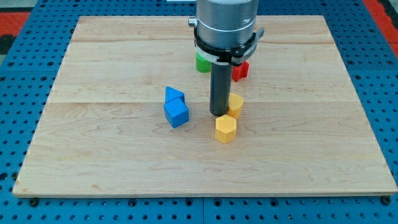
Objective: Move the blue blocks towards the bottom left of the board
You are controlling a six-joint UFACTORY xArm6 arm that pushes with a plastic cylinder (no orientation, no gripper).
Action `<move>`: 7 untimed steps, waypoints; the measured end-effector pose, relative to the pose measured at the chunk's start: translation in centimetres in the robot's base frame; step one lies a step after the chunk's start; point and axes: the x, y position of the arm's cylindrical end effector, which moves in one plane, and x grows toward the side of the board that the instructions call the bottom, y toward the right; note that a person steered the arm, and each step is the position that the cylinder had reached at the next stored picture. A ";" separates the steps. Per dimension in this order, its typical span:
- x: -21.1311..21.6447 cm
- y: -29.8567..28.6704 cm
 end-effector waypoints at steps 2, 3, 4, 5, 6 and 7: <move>0.5 -5.7; 0.3 -12.1; 1.2 -12.9; 3.0 -21.7; 2.7 -18.3; 0.0 -20.4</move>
